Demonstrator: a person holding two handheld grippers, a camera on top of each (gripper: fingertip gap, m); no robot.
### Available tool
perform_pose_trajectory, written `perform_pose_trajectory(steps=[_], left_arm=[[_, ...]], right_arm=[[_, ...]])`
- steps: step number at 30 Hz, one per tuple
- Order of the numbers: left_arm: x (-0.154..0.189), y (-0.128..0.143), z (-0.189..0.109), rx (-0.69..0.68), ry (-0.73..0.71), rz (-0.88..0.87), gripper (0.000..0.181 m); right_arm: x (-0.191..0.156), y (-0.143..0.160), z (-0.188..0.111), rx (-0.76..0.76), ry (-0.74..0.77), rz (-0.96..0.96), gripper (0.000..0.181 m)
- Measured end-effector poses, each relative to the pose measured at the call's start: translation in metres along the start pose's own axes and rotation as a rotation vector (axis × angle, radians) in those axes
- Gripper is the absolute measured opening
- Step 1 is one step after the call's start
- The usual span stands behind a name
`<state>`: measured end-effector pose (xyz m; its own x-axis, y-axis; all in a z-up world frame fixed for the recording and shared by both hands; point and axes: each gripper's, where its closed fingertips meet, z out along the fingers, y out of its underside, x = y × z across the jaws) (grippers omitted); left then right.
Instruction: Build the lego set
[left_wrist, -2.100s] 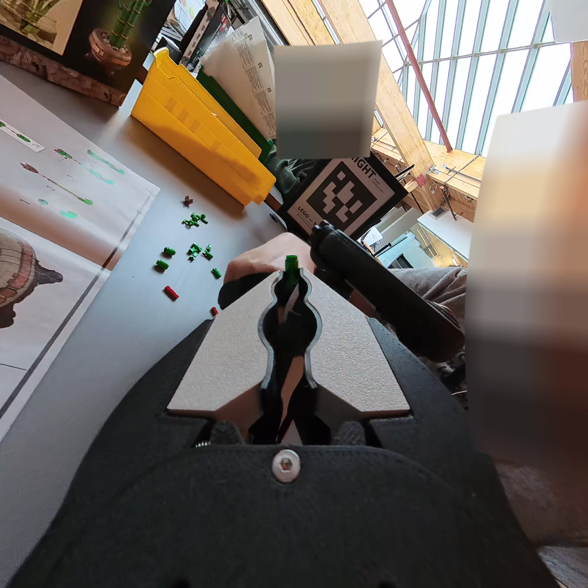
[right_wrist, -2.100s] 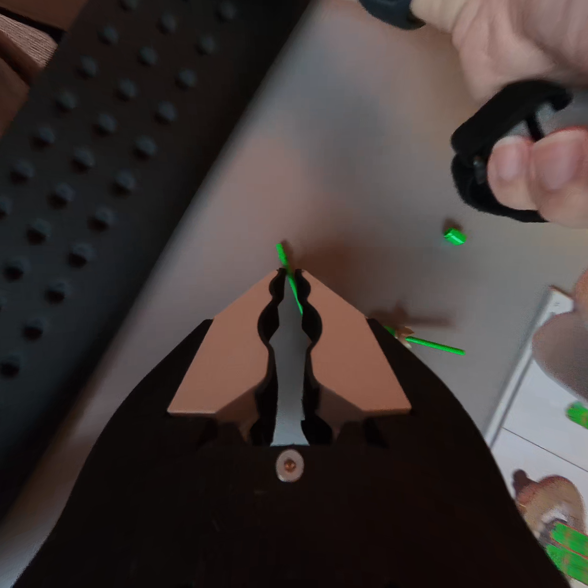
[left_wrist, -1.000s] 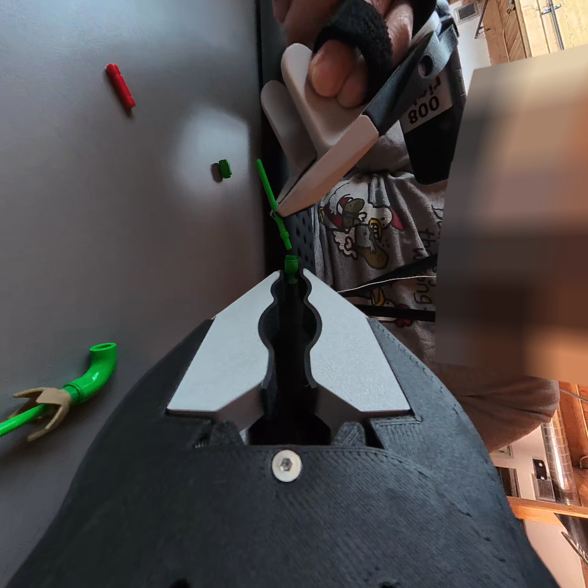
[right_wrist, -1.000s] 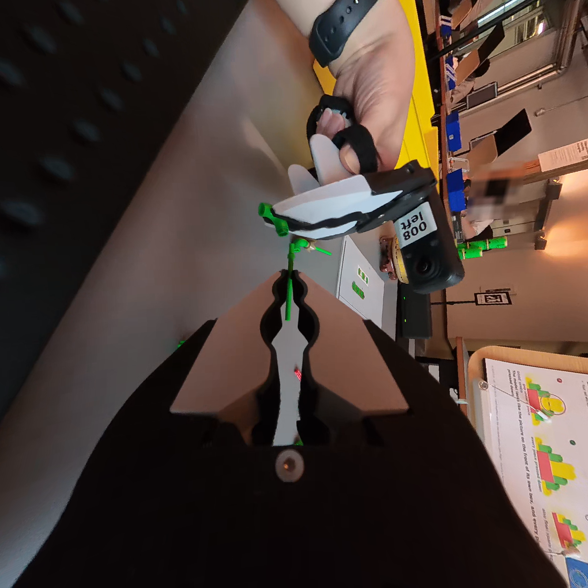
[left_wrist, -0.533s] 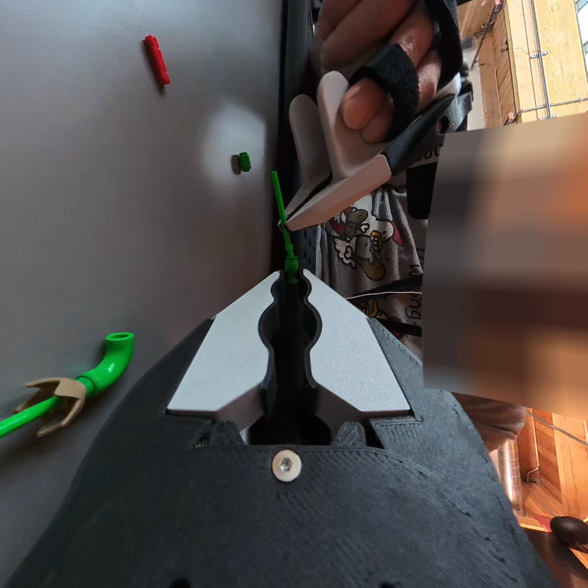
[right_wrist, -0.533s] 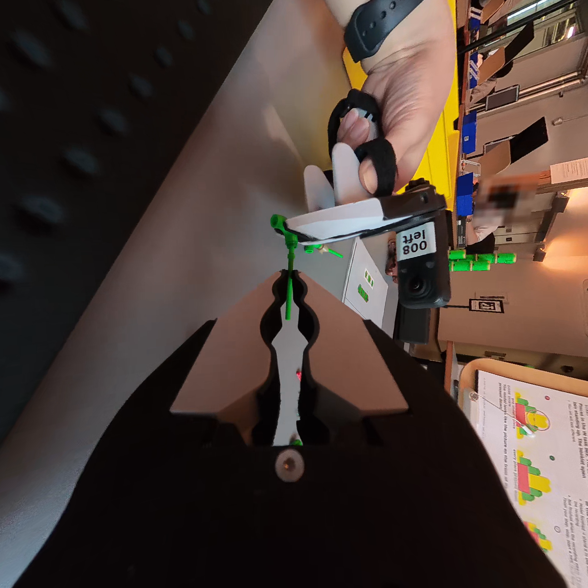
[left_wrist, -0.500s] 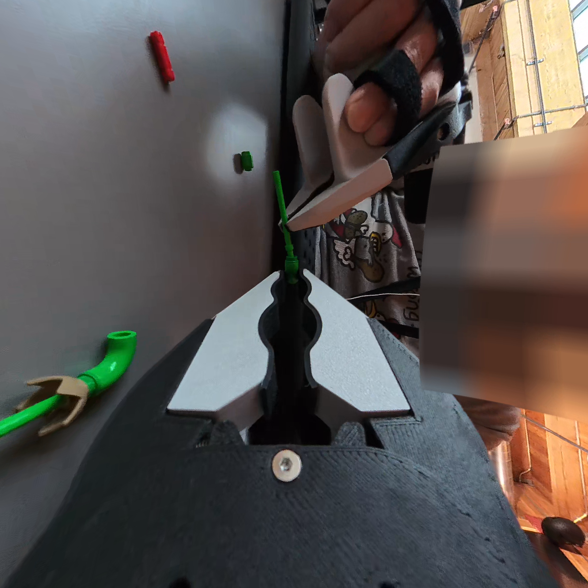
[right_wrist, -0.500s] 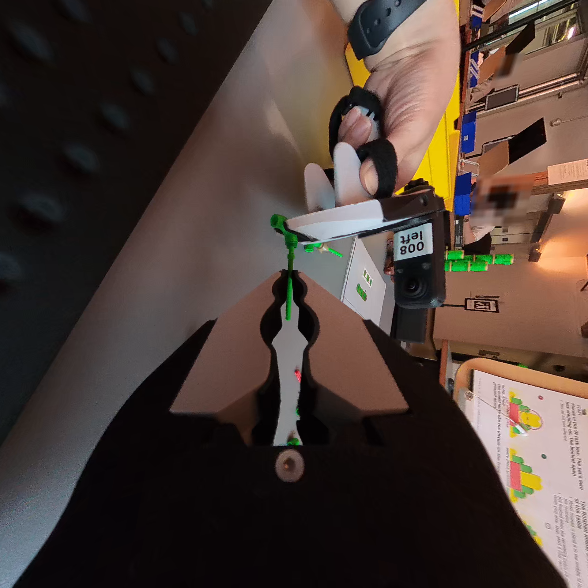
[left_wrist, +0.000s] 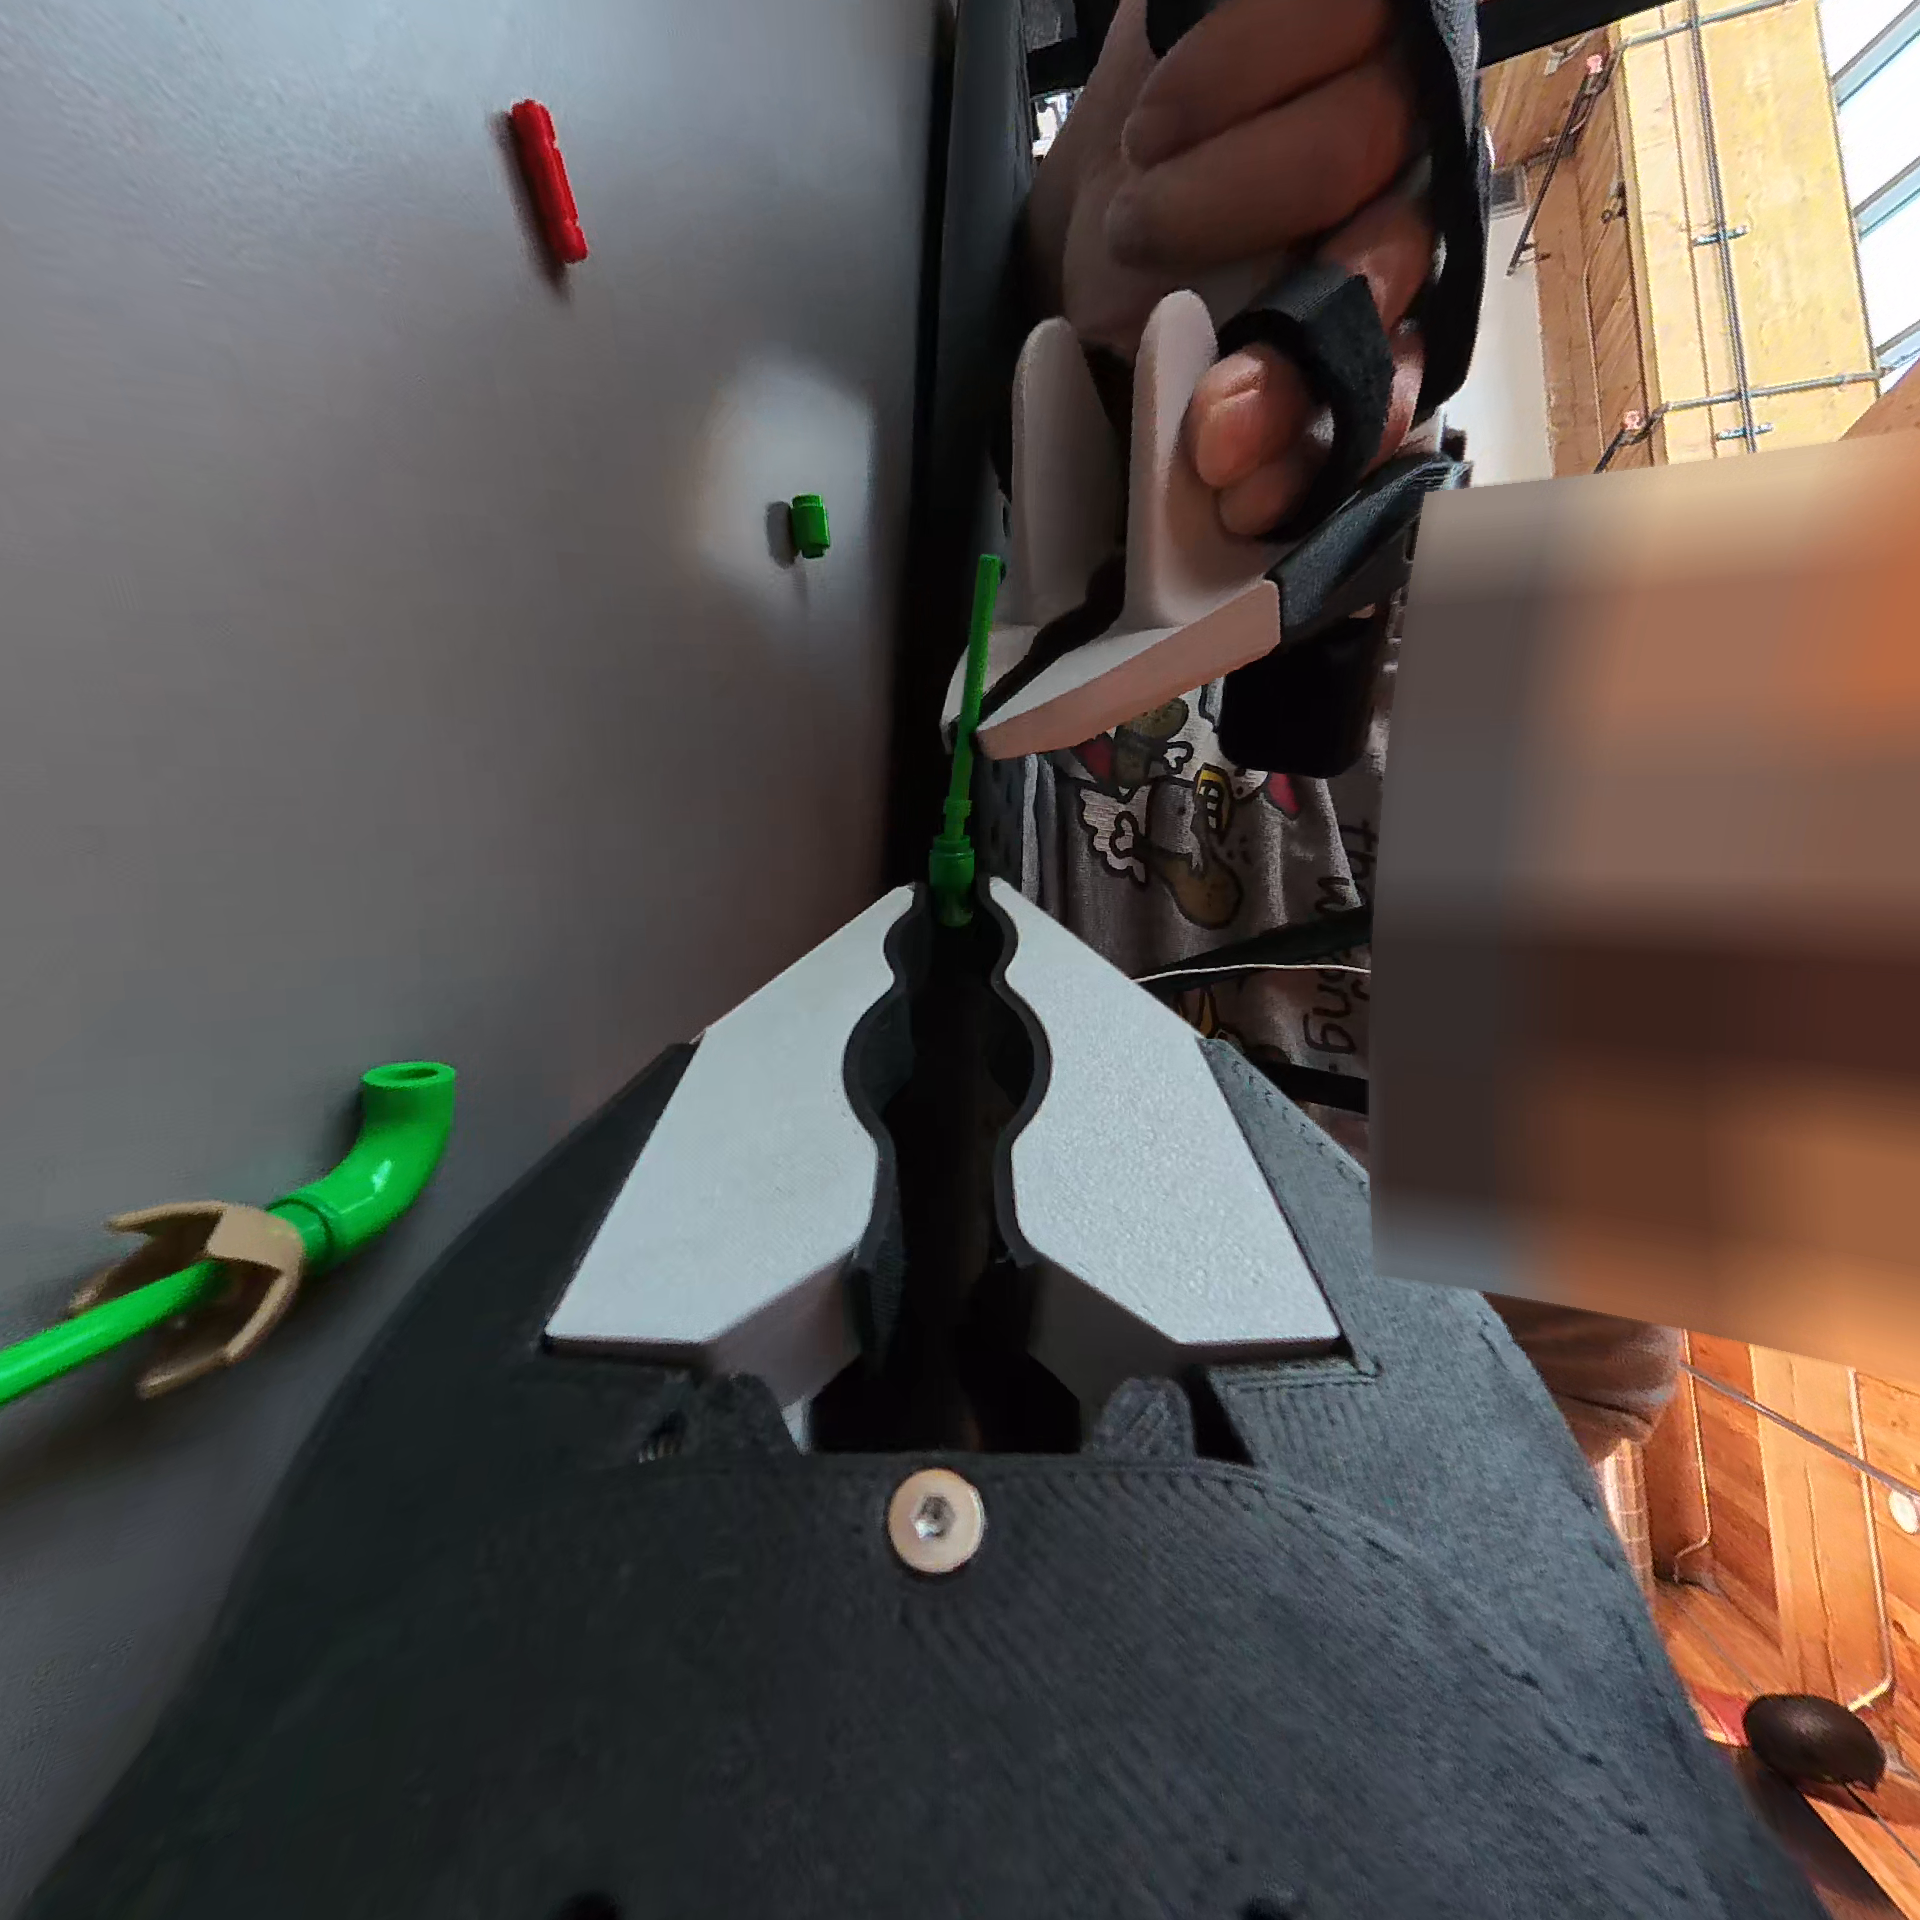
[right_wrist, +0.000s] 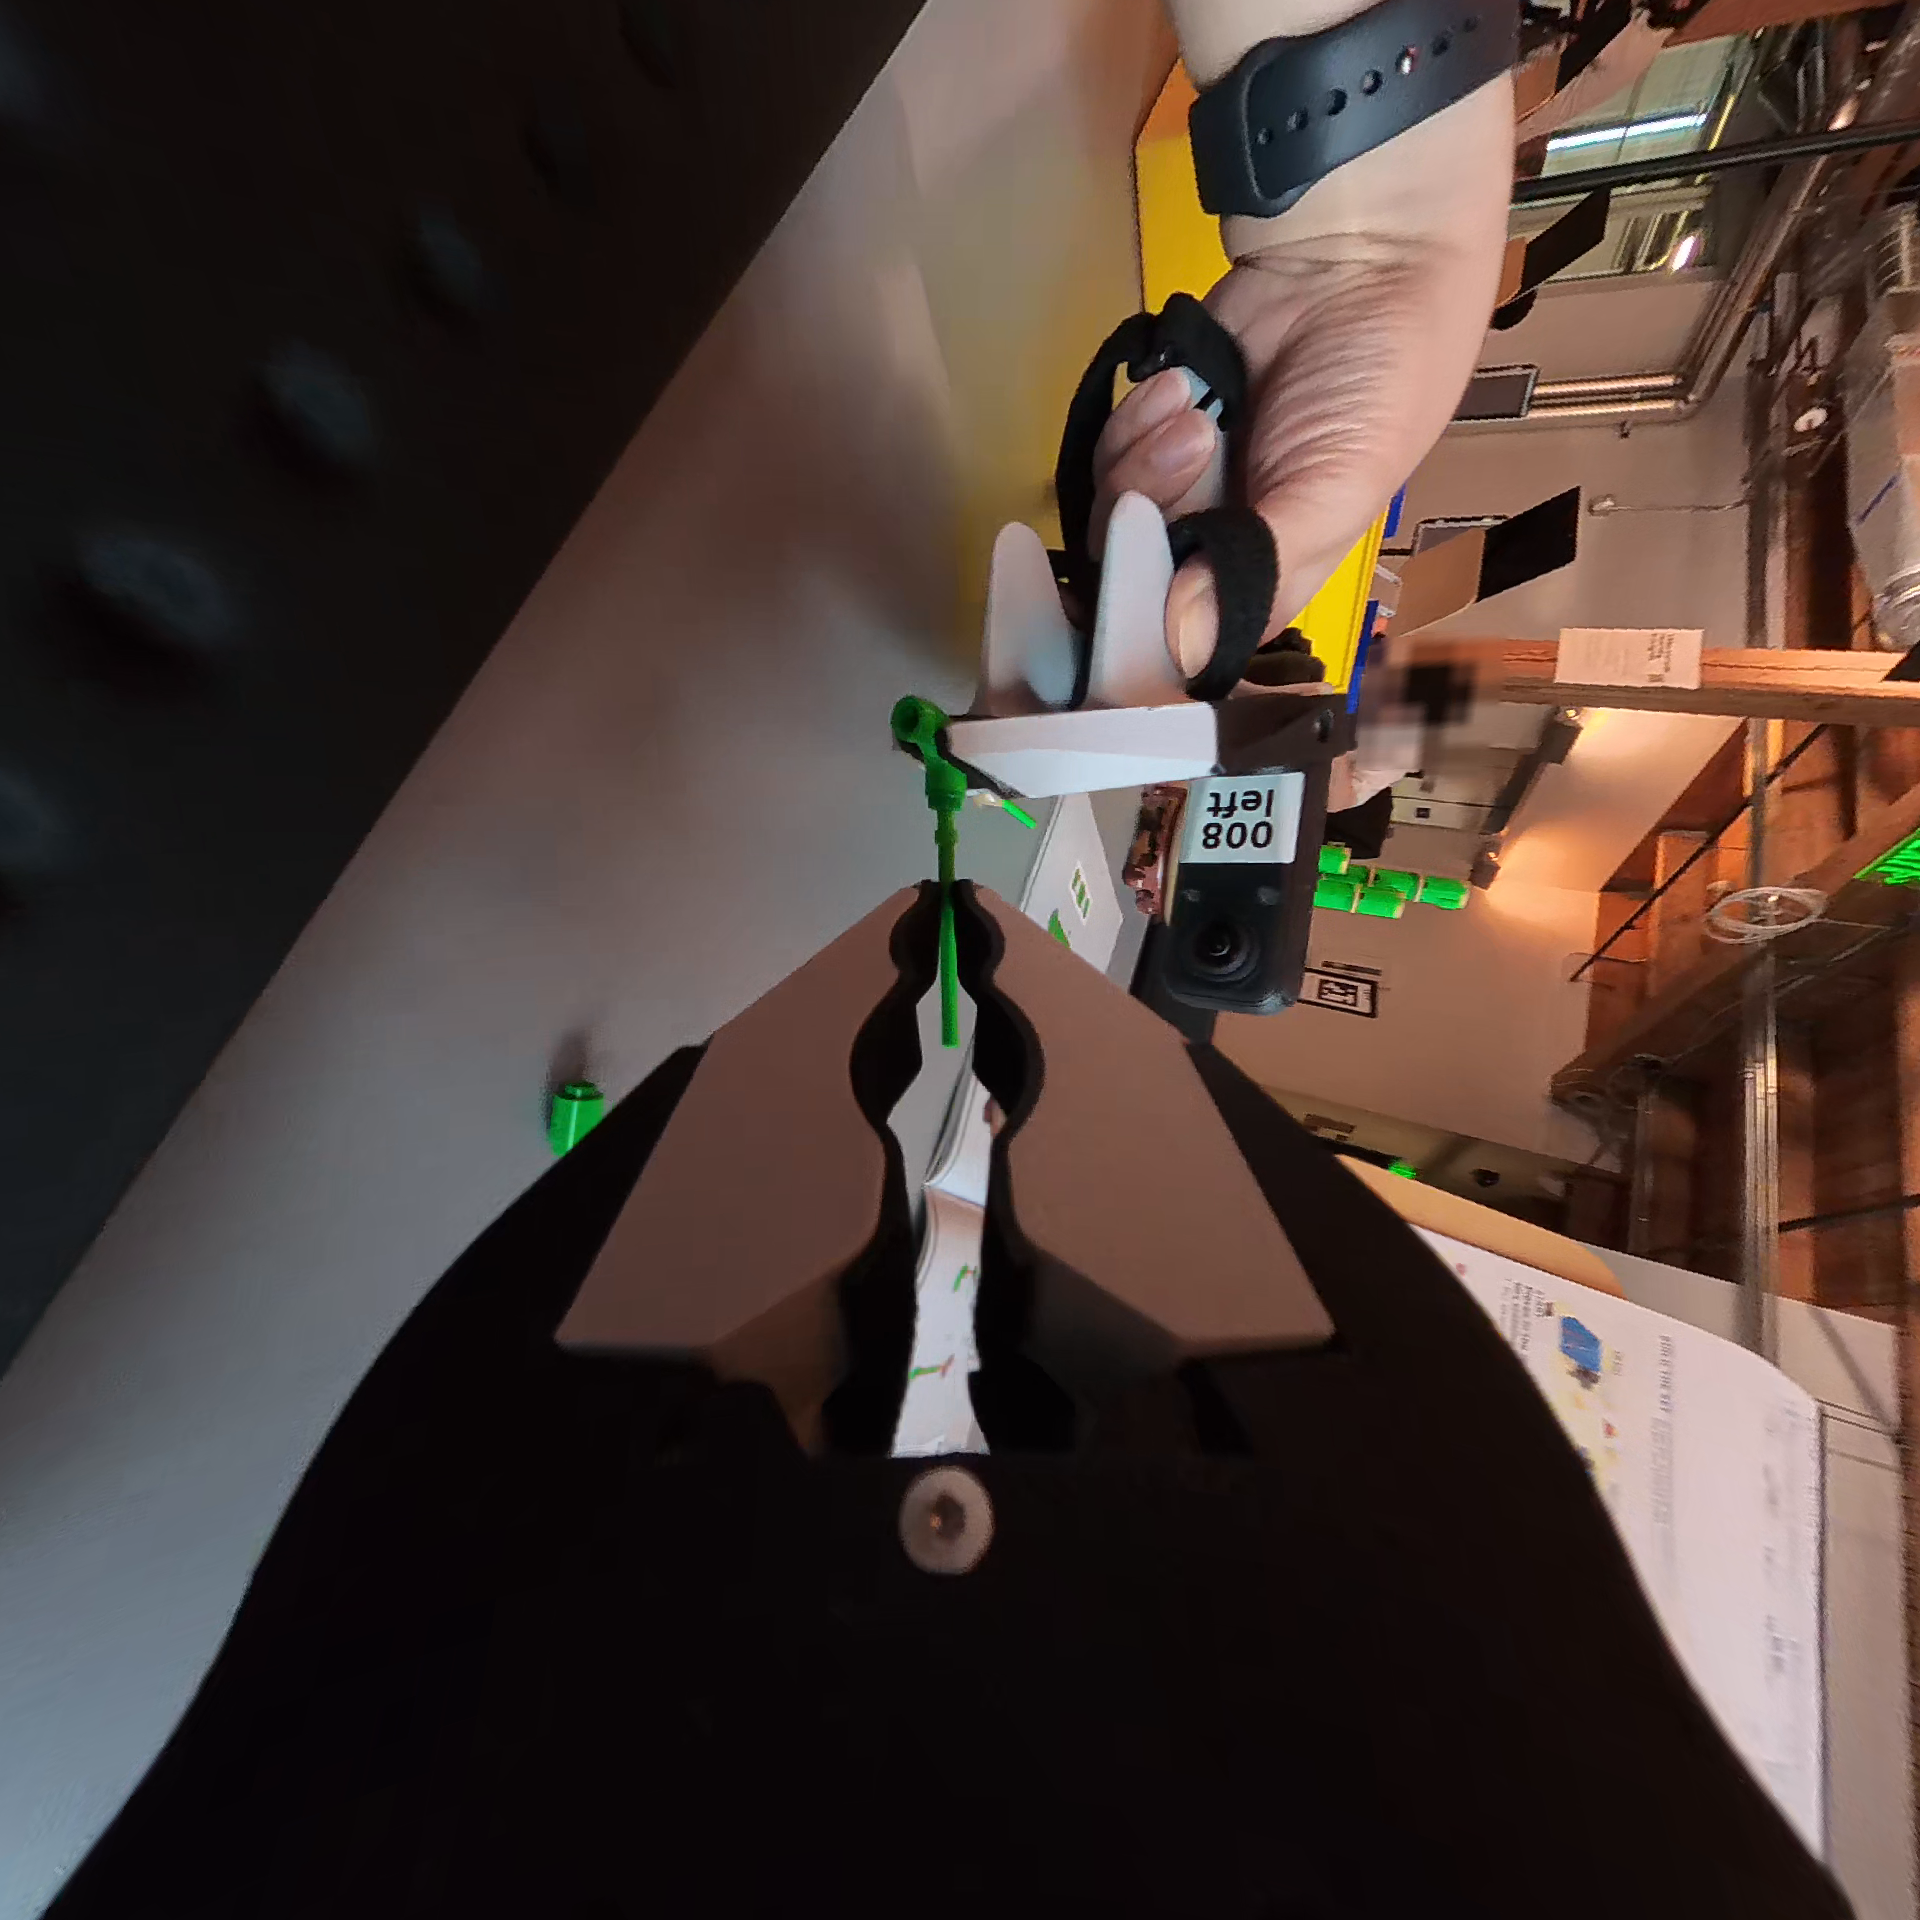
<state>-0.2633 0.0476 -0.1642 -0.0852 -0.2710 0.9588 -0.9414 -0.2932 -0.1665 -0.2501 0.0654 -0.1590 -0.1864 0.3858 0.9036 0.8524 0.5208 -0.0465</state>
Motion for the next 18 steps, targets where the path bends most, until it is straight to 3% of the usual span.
perform_pose_trajectory(steps=[1,8,18], left_arm=[[0.000,0.000,0.000,-0.003,0.001,-0.001,0.005],[0.009,0.004,0.005,-0.044,0.033,0.062,0.005],[0.008,0.006,0.006,-0.067,0.027,0.094,0.005]], right_arm=[[0.000,0.000,0.000,0.000,0.000,-0.016,0.000],[0.002,-0.007,-0.007,0.085,-0.019,0.061,0.000],[0.002,-0.009,-0.006,0.067,-0.029,0.082,0.000]])
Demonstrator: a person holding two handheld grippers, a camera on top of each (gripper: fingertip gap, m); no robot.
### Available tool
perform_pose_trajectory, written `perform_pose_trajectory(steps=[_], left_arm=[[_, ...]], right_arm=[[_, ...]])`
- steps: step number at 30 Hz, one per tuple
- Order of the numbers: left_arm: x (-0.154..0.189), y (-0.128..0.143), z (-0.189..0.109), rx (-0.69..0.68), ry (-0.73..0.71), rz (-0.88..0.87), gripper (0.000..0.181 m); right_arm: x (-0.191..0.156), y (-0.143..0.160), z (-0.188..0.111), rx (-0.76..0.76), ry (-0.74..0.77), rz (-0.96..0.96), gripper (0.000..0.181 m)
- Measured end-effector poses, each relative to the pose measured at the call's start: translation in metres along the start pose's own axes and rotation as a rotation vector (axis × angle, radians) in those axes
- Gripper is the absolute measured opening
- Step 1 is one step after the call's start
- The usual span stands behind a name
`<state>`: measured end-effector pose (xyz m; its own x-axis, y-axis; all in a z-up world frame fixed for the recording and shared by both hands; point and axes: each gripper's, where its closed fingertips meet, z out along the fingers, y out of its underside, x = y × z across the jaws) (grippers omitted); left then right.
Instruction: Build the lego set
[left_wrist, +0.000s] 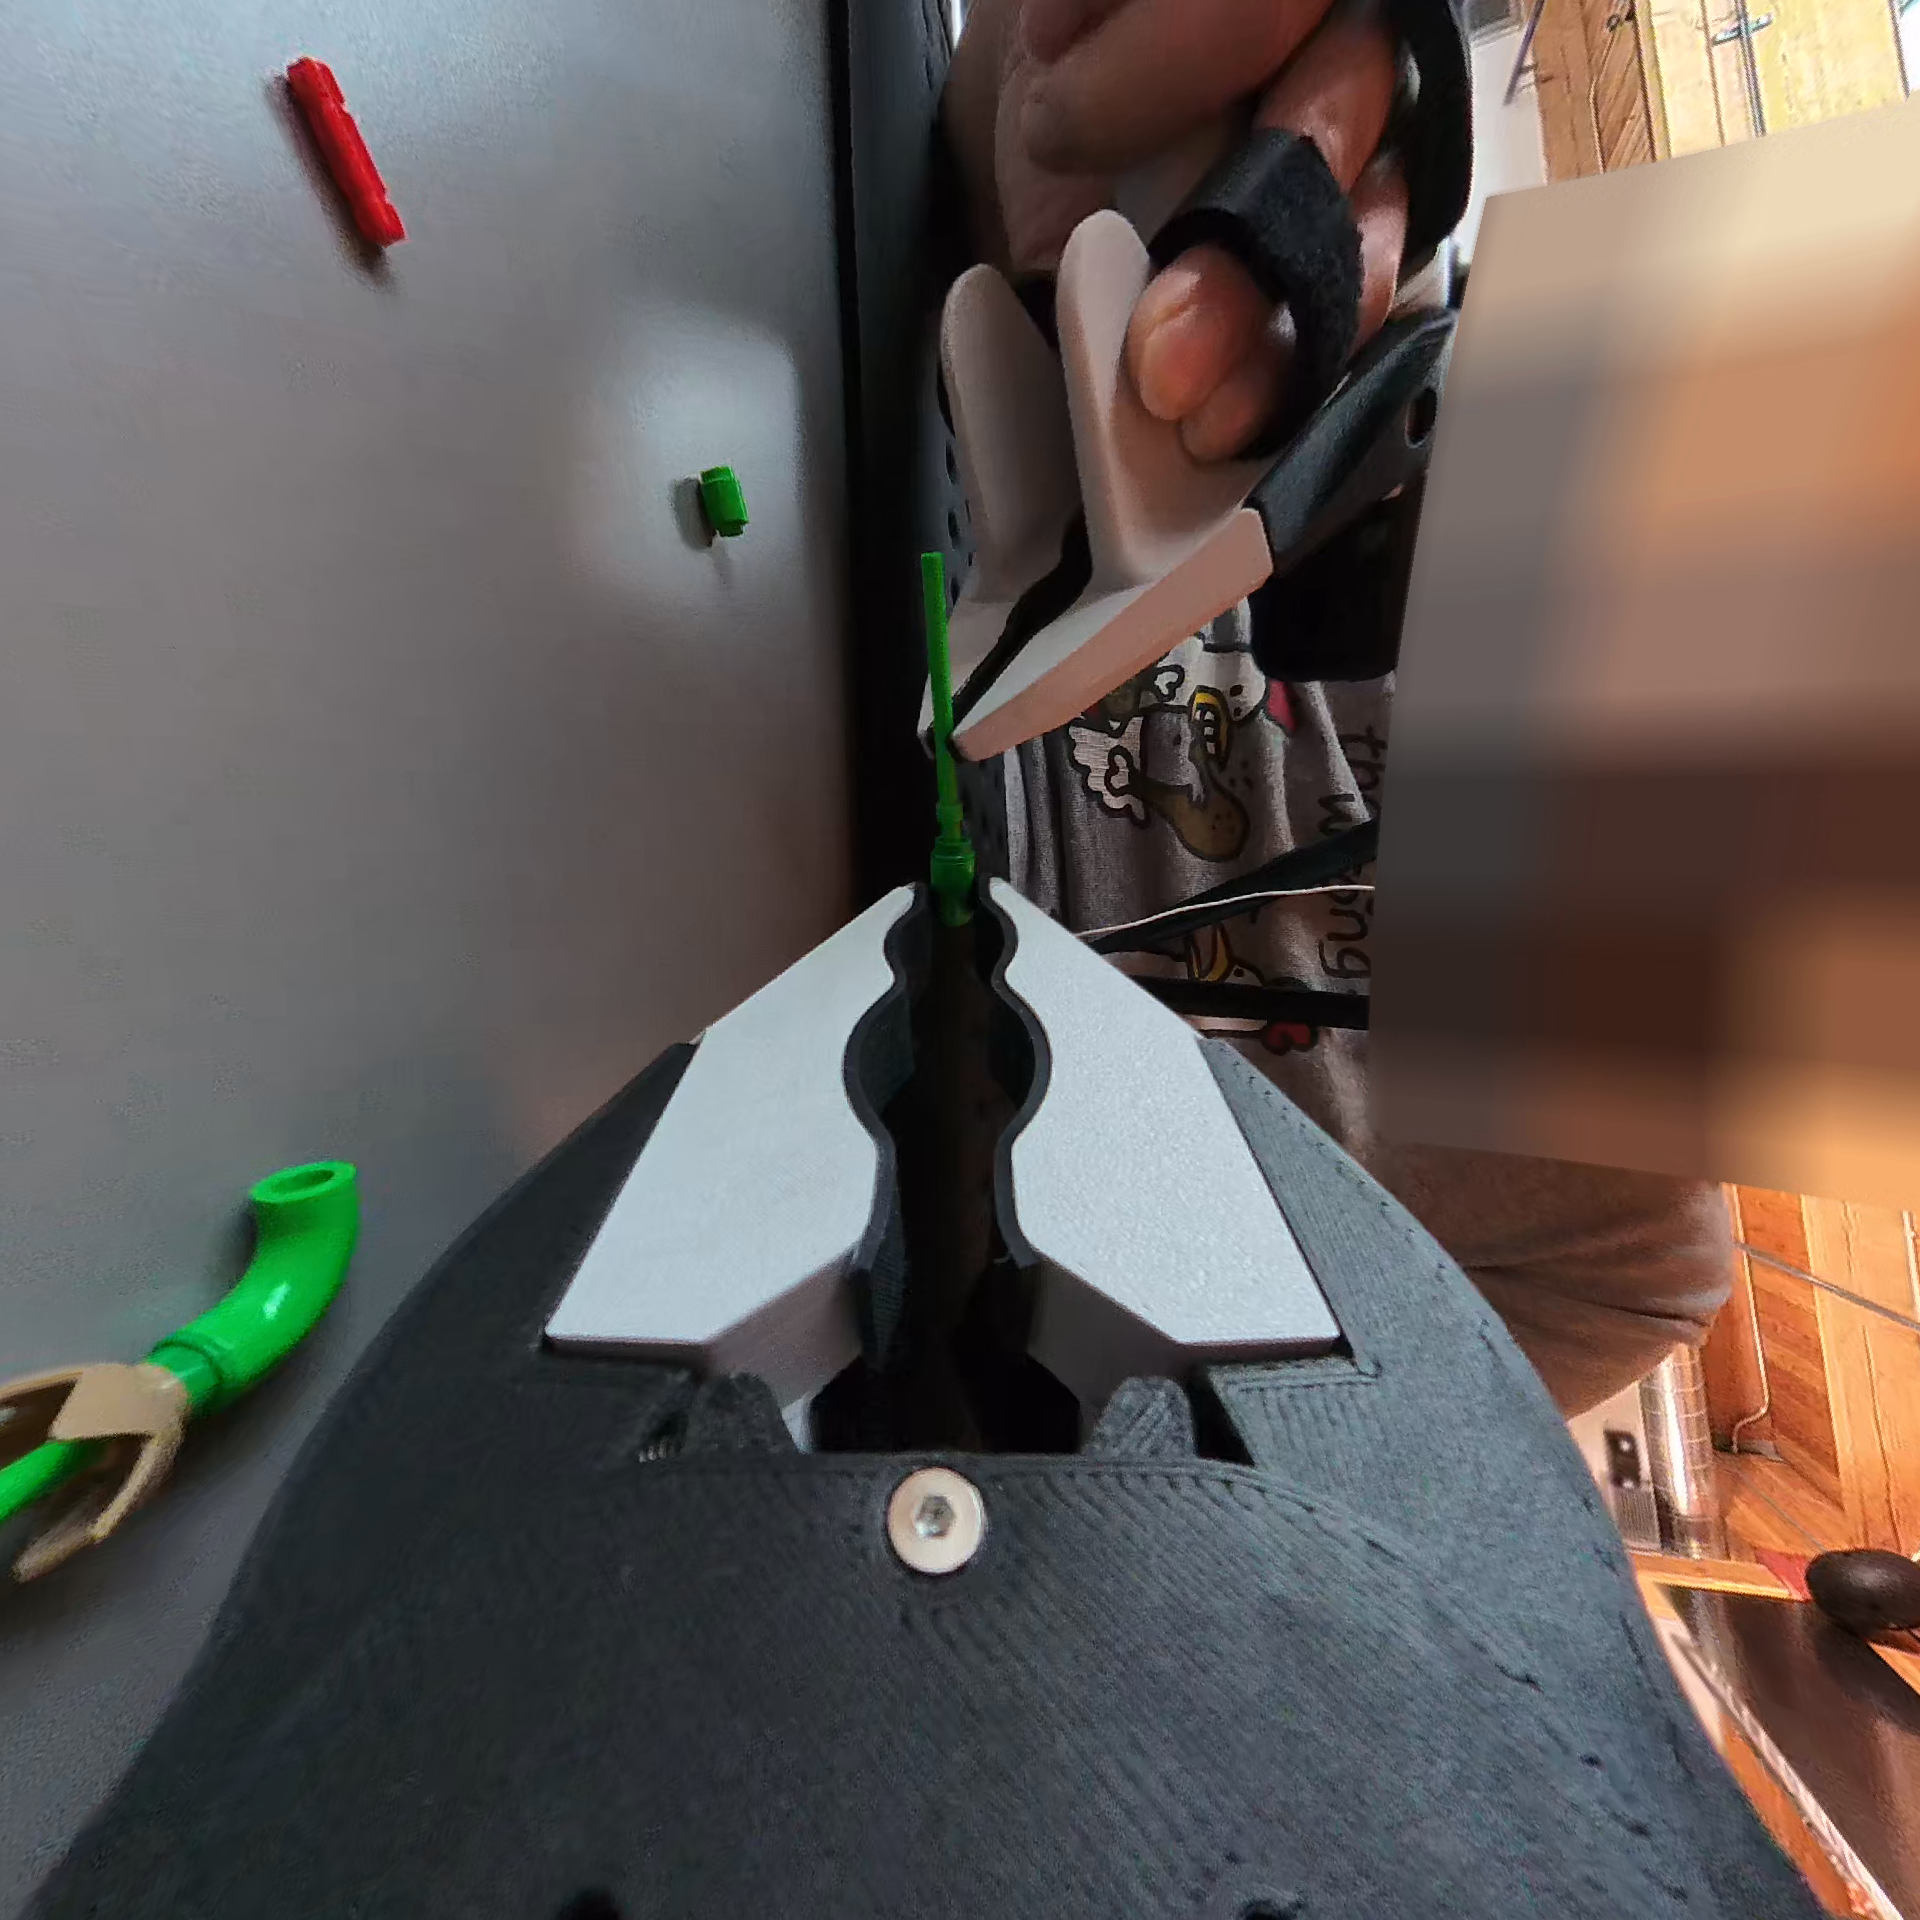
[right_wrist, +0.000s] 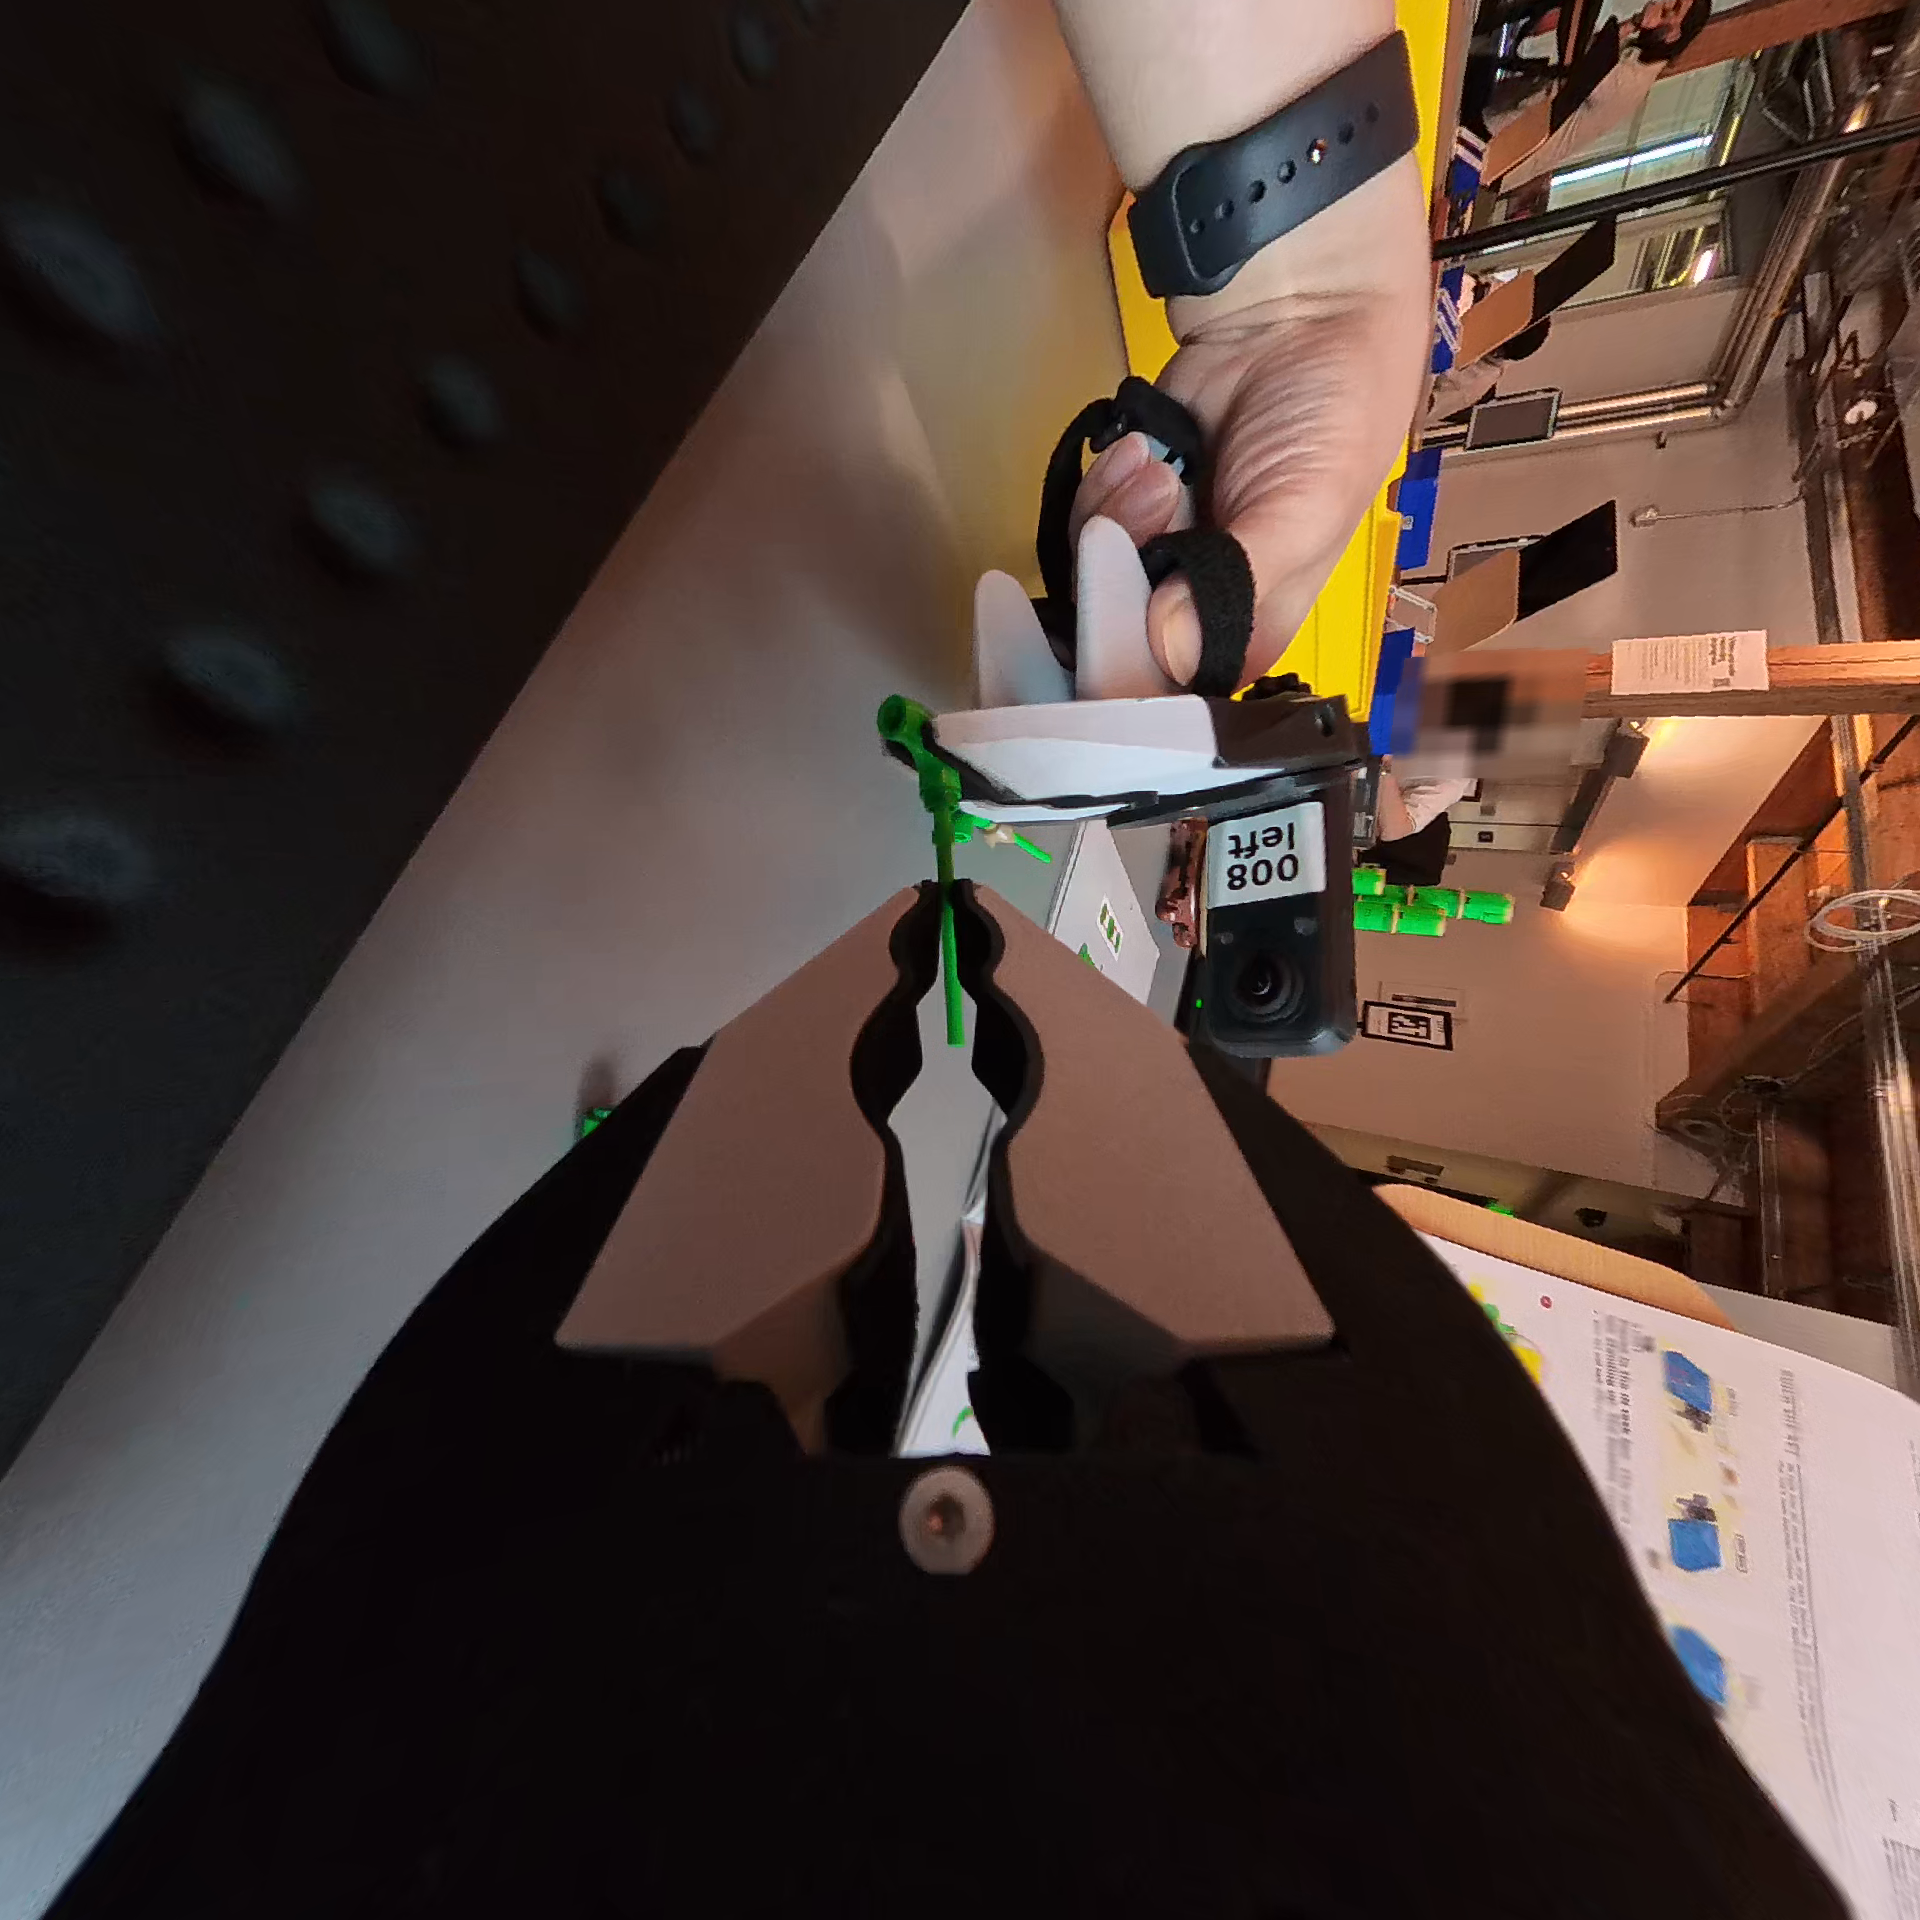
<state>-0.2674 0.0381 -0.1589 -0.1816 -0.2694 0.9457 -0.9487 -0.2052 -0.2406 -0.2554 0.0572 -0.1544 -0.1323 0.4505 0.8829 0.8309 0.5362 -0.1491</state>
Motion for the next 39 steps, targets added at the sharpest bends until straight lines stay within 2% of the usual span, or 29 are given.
perform_pose_trajectory(steps=[5,13,21,24,25,27,30,33,39], left_arm=[[-0.001,0.002,0.001,-0.007,0.028,-0.038,0.005],[0.006,0.003,0.002,-0.017,0.079,-0.013,0.004],[-0.004,0.010,0.007,-0.071,0.023,0.005,0.004],[0.012,-0.013,0.001,0.053,0.115,0.019,0.005],[0.010,-0.007,0.000,0.024,0.084,0.041,0.005],[0.008,0.006,0.003,-0.027,0.069,0.040,0.005],[-0.007,0.010,0.005,-0.049,0.016,-0.023,0.005],[-0.012,0.008,0.004,-0.033,0.013,-0.068,0.005],[-0.006,-0.018,-0.017,0.134,-0.015,0.012,0.005]], right_arm=[[-0.002,-0.002,0.000,-0.036,0.026,-0.108,0.000],[0.004,-0.009,-0.005,-0.010,0.094,-0.146,0.000],[-0.003,-0.015,-0.001,0.048,0.049,-0.059,0.000],[-0.020,-0.043,0.001,0.210,-0.039,0.008,0.000],[-0.025,-0.045,0.006,0.180,-0.052,-0.026,0.000],[-0.020,-0.028,0.012,0.074,-0.006,-0.075,0.000],[-0.015,-0.009,0.008,0.052,-0.019,0.045,0.000],[-0.016,0.001,0.009,0.029,-0.044,0.083,0.000],[-0.017,0.001,0.014,0.019,-0.059,0.119,0.000]])
